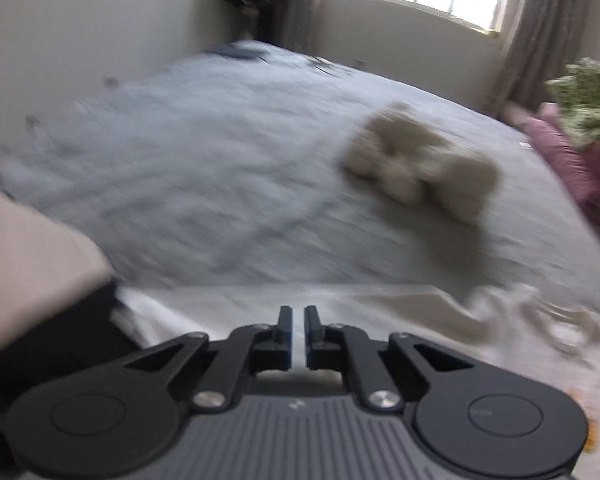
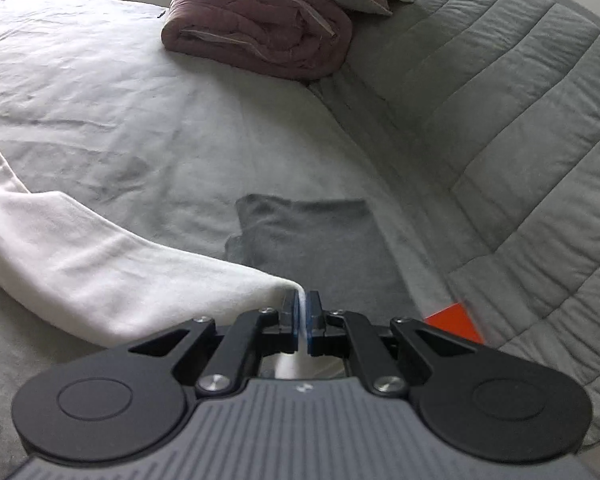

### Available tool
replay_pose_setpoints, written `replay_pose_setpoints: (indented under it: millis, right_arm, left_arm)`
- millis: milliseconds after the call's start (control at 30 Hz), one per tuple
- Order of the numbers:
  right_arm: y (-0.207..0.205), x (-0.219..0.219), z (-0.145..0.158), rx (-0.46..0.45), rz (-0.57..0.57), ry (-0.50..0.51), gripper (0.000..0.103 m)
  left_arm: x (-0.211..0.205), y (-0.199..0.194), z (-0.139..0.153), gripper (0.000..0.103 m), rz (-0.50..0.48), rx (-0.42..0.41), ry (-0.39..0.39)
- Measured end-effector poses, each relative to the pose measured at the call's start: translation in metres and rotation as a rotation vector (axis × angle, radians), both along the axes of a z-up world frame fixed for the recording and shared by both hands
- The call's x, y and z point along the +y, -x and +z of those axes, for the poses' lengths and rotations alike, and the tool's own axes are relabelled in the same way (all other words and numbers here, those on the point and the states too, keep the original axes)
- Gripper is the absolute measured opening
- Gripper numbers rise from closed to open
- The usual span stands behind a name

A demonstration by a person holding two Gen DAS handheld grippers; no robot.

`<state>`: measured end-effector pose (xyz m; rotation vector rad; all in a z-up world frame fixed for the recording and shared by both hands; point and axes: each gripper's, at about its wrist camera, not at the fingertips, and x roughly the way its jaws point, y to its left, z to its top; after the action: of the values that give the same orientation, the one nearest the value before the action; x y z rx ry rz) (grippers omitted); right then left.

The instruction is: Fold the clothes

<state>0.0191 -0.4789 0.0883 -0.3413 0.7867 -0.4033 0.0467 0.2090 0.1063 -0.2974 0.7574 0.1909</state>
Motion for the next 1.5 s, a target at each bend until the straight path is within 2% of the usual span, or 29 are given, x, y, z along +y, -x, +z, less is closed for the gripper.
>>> replay_pose_setpoints:
  millis: [33, 67, 200, 233, 333, 467, 600, 767, 967, 1100, 1167, 1200, 1233, 1300, 1433, 1500]
  right_arm:
    - [-0.001, 0.002, 0.001, 0.007, 0.024, -0.025, 0.007]
    - [0.0, 0.006, 0.004, -0.003, 0.057, -0.05, 0.01]
    - [0.0, 0.031, 0.025, -0.103, 0.126, -0.11, 0.043]
    - [-0.002, 0.04, 0.028, -0.114, 0.165, -0.133, 0.045]
    - [-0.015, 0.068, 0.033, -0.12, 0.278, -0.204, 0.047]
    - [-0.05, 0.1, 0.013, -0.054, 0.413, -0.333, 0.047]
    - [-0.085, 0.136, -0.013, 0.028, 0.504, -0.345, 0.047]
    - [-0.126, 0.167, -0.03, 0.051, 0.565, -0.373, 0.047]
    - [-0.168, 0.181, -0.032, 0.046, 0.635, -0.424, 0.047]
    - [-0.191, 0.183, -0.043, 0.106, 0.653, -0.449, 0.047]
    - [-0.192, 0.19, -0.051, 0.154, 0.704, -0.431, 0.041]
    - [-0.19, 0.194, -0.052, 0.149, 0.735, -0.404, 0.025]
    - [-0.188, 0.194, -0.051, 0.137, 0.735, -0.396, 0.014]
    - [-0.187, 0.191, -0.047, 0.101, 0.711, -0.387, 0.008]
    - [-0.177, 0.19, -0.03, -0.032, 0.644, -0.338, 0.006]
    - [-0.174, 0.192, -0.03, -0.061, 0.602, -0.28, 0.006]
  left_arm:
    - [-0.012, 0.003, -0.006, 0.025, -0.008, 0.002, 0.041]
    - [-0.021, 0.006, -0.012, 0.027, -0.015, 0.007, 0.077]
    - [-0.058, 0.006, -0.035, 0.029, -0.055, 0.026, 0.168]
    - [-0.066, 0.005, -0.041, 0.029, -0.061, 0.025, 0.171]
    - [-0.082, -0.004, -0.055, 0.03, -0.094, 0.032, 0.14]
    - [-0.095, -0.013, -0.068, 0.03, -0.119, 0.056, 0.109]
    - [-0.095, -0.02, -0.073, 0.03, -0.113, 0.078, 0.1]
    - [-0.099, -0.027, -0.075, 0.031, -0.129, 0.099, 0.097]
    - [-0.092, -0.034, -0.077, 0.031, -0.127, 0.111, 0.119]
    - [-0.092, -0.036, -0.077, 0.031, -0.138, 0.115, 0.112]
    - [-0.092, -0.037, -0.077, 0.031, -0.145, 0.114, 0.102]
    - [-0.092, -0.037, -0.077, 0.031, -0.145, 0.113, 0.099]
    - [-0.091, -0.037, -0.077, 0.03, -0.145, 0.113, 0.097]
    - [-0.09, -0.037, -0.077, 0.03, -0.134, 0.11, 0.088]
    - [-0.086, -0.037, -0.077, 0.027, -0.1, 0.111, 0.063]
    - [-0.082, -0.037, -0.078, 0.026, -0.09, 0.115, 0.066]
